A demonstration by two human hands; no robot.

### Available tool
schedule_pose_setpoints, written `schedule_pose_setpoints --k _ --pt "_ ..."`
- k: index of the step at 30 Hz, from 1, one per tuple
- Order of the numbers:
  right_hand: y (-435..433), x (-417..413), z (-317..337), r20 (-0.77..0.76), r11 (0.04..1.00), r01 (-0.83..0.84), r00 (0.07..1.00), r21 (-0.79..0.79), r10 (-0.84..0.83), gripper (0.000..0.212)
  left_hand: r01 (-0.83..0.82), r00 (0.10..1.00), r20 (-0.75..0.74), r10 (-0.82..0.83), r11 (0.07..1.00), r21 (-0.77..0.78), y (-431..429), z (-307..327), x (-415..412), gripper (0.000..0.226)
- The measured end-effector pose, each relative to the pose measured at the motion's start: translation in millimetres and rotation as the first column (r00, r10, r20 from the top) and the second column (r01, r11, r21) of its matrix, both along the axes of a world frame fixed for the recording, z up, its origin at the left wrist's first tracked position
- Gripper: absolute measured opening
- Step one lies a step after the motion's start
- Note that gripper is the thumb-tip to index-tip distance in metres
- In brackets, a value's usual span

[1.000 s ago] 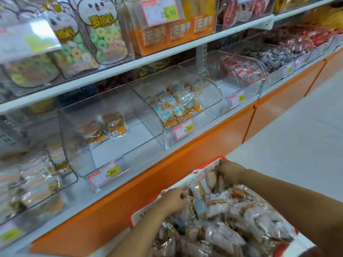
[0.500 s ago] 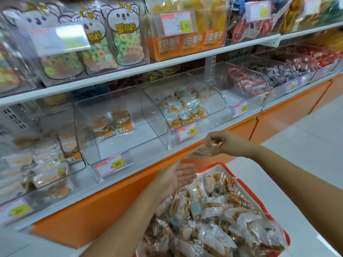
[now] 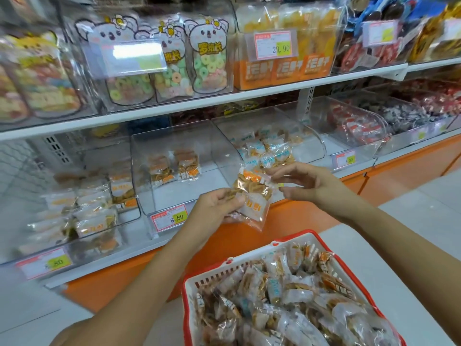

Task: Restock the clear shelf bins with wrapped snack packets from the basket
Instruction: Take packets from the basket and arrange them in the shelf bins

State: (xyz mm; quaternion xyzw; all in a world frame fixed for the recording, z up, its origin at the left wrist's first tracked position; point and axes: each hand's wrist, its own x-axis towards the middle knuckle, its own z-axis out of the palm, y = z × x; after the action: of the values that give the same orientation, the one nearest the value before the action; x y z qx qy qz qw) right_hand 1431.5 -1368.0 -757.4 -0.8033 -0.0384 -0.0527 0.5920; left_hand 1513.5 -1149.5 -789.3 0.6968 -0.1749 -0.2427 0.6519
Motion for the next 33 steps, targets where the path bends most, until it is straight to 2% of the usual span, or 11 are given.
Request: schedule_pose_setpoints --k 4,7,9,13,16,18,21,24,26,29,33 --pt "26 14 -1 -0.024 0.974 -0.048 0.999 -0.222 0.044 0.064 0.015 0.985 0.168 -0.038 0.991 0.135 26 10 14 0.014" --pt "52 28 -1 -0.090 0.935 -0.063 0.995 -0.348 0.033 0.082 0.063 0.970 0.224 -0.100 0.984 0.166 45 15 19 0.028" --pt "67 38 1 -0.127 0.921 -0.085 0.991 -0.381 0.039 0.067 0.045 0.970 0.232 -0.076 0.990 0.135 58 20 22 0.026" --pt "94 62 6 -0.206 0.924 -0.237 0.962 -0.301 0.180 0.009 -0.090 0.969 0.238 0.068 0.993 0.082 79 25 40 0.032" --pt "118 88 10 -0.293 0.904 -0.326 0.925 -0.278 0.243 0.021 -0.172 0.952 0.269 0.150 0.983 0.062 92 23 57 0.021" --pt "128 110 11 -0.309 0.918 -0.321 0.920 -0.232 0.243 0.040 -0.363 0.897 0.274 0.346 0.932 0.011 103 17 73 0.013" --pt "136 154 5 -0.282 0.986 -0.096 0.958 -0.138 0.054 0.033 -0.598 0.767 0.307 0.564 0.801 0.023 128 6 95 0.016" --pt "144 206 -13 -0.318 0.991 0.122 0.938 -0.057 -0.134 0.018 -0.653 0.696 0.511 0.504 0.740 0.161 146 -1 103 0.009" --pt "154 237 -30 -0.372 0.979 0.194 0.906 -0.059 -0.202 0.014 -0.619 0.726 0.511 0.460 0.761 0.196 148 -8 103 0.007" --pt "171 272 -56 -0.386 0.960 0.158 0.891 -0.231 -0.240 0.025 -0.572 0.771 0.458 0.442 0.798 0.193 148 -17 104 0.033" --pt "184 301 -81 -0.422 0.938 0.059 0.882 -0.343 -0.210 0.018 -0.557 0.776 0.464 0.428 0.809 0.186 153 -21 113 0.035"
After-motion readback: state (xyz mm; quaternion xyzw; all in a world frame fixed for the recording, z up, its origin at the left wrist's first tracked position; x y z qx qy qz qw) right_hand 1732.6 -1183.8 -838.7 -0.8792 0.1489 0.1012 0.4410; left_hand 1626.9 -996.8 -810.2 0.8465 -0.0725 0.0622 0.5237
